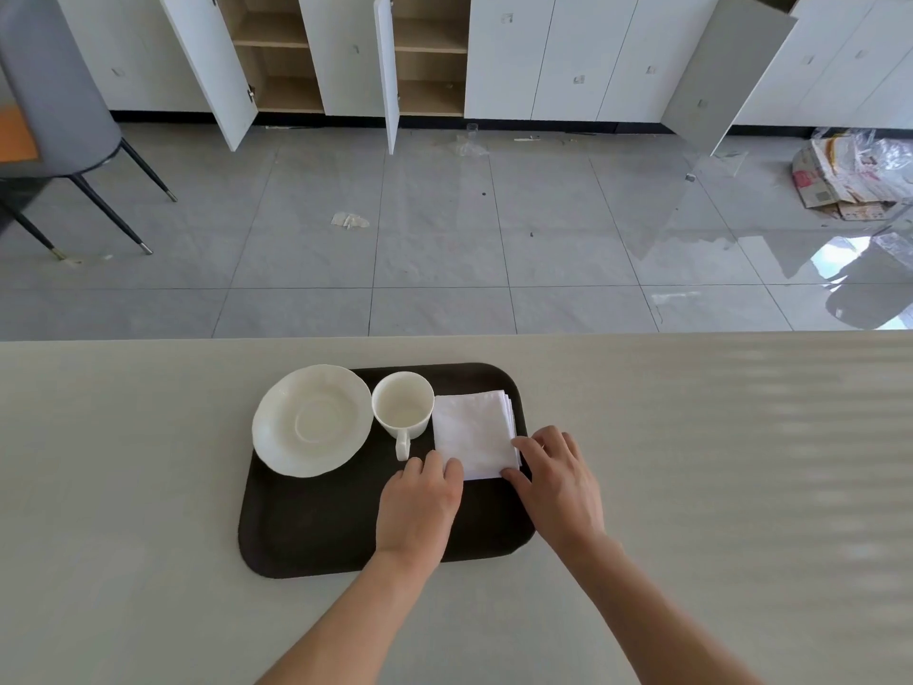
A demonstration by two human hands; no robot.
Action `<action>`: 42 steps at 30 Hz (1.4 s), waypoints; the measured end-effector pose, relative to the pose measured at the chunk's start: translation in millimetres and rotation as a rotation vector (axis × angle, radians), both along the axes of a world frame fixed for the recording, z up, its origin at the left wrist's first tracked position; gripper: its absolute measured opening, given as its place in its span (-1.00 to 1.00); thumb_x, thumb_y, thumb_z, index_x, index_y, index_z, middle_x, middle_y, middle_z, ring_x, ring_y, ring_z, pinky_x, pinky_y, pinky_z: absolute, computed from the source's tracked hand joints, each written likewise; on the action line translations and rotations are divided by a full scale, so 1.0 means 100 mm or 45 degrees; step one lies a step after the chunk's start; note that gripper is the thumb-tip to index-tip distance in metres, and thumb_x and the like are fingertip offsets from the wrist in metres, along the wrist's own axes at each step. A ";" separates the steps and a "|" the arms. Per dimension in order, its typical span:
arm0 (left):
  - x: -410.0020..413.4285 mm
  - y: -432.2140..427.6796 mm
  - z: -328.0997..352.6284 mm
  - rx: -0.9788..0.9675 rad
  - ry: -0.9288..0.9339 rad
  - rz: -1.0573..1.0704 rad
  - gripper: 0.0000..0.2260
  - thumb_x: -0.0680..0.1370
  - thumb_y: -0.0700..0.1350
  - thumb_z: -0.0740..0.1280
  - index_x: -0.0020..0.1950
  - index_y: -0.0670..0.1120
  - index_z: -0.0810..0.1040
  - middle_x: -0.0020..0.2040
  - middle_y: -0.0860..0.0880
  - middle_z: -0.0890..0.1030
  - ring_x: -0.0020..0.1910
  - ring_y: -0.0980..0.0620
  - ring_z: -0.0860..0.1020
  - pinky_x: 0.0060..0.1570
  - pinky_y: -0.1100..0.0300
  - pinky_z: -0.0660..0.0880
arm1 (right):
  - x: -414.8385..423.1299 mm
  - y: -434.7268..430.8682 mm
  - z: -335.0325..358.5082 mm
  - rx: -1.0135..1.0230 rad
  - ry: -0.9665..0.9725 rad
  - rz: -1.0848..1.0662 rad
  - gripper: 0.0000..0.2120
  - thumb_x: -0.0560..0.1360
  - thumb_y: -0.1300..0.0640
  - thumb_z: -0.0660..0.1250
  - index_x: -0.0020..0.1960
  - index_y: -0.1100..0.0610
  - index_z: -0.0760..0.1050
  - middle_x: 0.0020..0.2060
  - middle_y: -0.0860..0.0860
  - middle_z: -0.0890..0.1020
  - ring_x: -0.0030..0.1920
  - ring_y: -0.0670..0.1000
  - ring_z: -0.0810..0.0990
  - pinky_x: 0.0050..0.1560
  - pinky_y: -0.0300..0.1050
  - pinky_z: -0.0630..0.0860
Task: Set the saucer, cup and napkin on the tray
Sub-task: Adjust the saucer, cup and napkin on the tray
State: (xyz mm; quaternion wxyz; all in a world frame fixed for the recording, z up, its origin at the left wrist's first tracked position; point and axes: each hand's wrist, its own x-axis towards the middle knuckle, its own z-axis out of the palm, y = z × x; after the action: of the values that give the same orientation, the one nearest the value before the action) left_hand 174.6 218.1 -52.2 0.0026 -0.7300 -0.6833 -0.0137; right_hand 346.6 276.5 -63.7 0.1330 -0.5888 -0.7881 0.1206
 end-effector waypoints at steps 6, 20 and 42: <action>0.04 0.09 0.06 -0.140 0.102 -0.018 -0.73 0.21 -0.32 0.49 -0.21 -0.10 0.50 -0.34 -0.05 0.48 -0.51 0.06 0.26 -0.54 0.21 0.14 | -0.03 0.08 0.01 0.018 -0.027 0.009 -0.73 0.39 0.04 0.53 0.02 0.10 0.59 -0.06 0.01 0.56 -0.03 0.08 0.52 -0.39 -0.03 0.54; 0.10 0.25 0.12 -0.145 0.114 0.031 -0.67 0.10 -0.28 0.59 -0.29 -0.09 0.51 -0.36 -0.04 0.48 -0.55 0.06 0.39 -0.58 0.22 0.15 | -0.08 0.21 -0.01 0.043 -0.024 -0.005 -0.73 0.39 0.03 0.52 0.03 0.10 0.60 -0.08 0.02 0.56 -0.04 0.09 0.52 -0.38 -0.04 0.52; 0.20 0.31 -0.05 0.040 -0.188 -0.042 -0.64 0.52 -0.05 0.27 0.29 -0.13 0.48 0.29 -0.22 0.50 0.33 -0.20 0.46 0.22 -0.03 0.51 | -0.10 0.36 -0.04 -0.018 0.066 0.141 -0.46 0.59 0.01 0.21 0.53 0.00 0.20 0.52 -0.11 0.30 0.50 0.02 0.20 0.36 -0.04 0.35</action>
State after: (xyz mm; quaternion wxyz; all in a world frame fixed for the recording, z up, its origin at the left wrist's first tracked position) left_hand 194.5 248.9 -57.0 -0.0366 -0.7380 -0.6693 -0.0782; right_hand 336.6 312.8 -67.7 0.1422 -0.5418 -0.8149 0.1485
